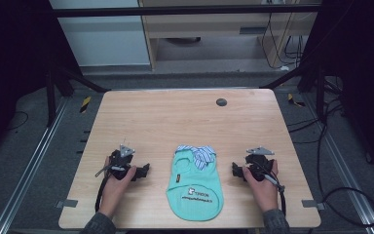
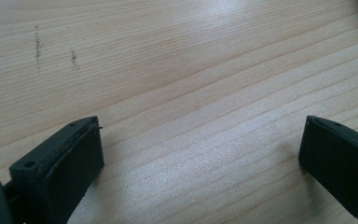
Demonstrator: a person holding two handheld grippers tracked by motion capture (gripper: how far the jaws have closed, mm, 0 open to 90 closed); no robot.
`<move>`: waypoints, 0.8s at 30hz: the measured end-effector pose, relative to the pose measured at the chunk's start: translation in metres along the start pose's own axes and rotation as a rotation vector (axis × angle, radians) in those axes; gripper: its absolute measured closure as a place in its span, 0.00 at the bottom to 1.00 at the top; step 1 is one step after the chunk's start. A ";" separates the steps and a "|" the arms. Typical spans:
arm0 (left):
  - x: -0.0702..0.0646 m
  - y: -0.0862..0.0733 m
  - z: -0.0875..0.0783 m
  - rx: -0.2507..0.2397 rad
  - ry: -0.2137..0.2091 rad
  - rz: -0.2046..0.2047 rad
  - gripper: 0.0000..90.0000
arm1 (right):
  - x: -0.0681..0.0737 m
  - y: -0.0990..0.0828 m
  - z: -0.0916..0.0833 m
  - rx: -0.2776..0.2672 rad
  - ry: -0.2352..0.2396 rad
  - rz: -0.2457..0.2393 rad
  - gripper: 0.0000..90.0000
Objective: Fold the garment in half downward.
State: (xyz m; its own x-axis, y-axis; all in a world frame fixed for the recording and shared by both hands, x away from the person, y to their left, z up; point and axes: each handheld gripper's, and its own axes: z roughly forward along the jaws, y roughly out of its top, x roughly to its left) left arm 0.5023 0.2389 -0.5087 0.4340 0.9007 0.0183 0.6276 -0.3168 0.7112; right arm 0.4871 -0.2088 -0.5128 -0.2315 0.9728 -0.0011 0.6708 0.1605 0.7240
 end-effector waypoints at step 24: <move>-0.009 0.023 -0.021 -0.034 -0.067 0.075 0.09 | 0.004 0.007 -0.019 -0.045 0.098 -0.069 0.29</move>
State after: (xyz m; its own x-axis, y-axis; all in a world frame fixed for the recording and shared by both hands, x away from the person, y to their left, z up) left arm 0.4996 0.2300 -0.4775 0.5222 0.8524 0.0265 0.5694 -0.3716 0.7332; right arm 0.4777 -0.2070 -0.4943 -0.3453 0.9384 0.0139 0.6194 0.2168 0.7546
